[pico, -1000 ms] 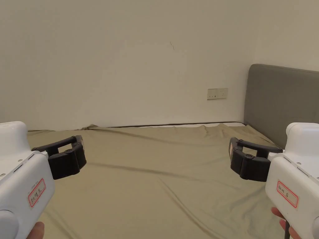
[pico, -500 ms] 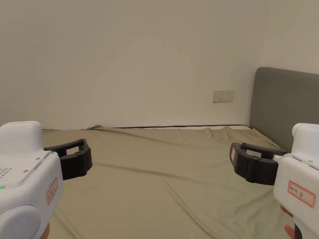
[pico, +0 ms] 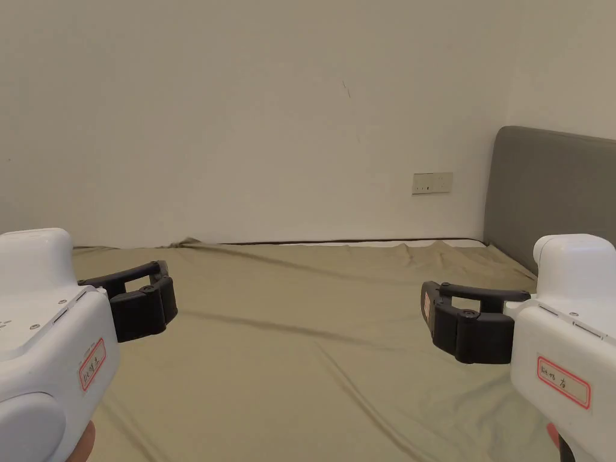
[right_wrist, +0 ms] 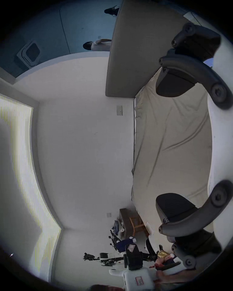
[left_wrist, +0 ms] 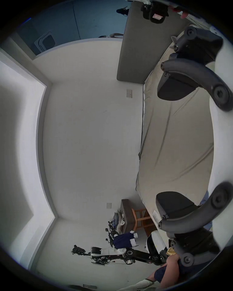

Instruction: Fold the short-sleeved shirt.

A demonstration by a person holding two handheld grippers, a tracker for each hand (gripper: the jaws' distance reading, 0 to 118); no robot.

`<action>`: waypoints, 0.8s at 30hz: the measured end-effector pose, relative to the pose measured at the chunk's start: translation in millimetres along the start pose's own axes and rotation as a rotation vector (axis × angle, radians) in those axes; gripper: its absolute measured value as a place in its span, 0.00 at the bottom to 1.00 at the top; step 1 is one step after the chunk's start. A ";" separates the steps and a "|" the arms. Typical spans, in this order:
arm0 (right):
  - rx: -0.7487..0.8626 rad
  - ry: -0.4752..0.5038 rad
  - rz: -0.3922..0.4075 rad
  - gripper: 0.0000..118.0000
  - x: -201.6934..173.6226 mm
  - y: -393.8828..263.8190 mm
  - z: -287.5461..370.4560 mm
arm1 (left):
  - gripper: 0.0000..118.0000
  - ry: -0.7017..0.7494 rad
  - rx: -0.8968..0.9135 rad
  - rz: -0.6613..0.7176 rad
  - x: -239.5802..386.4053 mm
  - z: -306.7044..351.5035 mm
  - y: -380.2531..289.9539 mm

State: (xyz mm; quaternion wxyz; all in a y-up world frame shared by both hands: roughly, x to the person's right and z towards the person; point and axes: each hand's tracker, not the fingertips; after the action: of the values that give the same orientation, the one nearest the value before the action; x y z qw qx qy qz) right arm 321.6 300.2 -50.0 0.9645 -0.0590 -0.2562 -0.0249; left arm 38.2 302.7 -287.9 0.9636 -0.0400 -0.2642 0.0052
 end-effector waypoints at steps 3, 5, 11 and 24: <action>0.008 0.005 -0.013 1.00 0.6 3.2 -0.4 | 1.00 0.018 0.009 -0.001 -1.0 0.8 1.7; 0.020 -0.013 -0.005 1.00 -0.1 4.8 -0.3 | 1.00 0.022 0.013 -0.003 -1.3 1.1 2.4; 0.033 -0.036 0.032 1.00 -1.8 6.1 -1.7 | 1.00 0.026 0.000 0.007 -2.5 0.5 0.6; 0.122 -0.088 0.083 1.00 -6.8 10.3 2.8 | 1.00 0.026 0.009 0.015 -1.7 1.4 3.2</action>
State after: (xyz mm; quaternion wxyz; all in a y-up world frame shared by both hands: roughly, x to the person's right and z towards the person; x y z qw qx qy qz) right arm 315.1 310.8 -52.0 0.9544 -0.0119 -0.2965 0.0336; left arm 36.1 305.9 -287.8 0.9671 -0.0375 -0.2512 0.0129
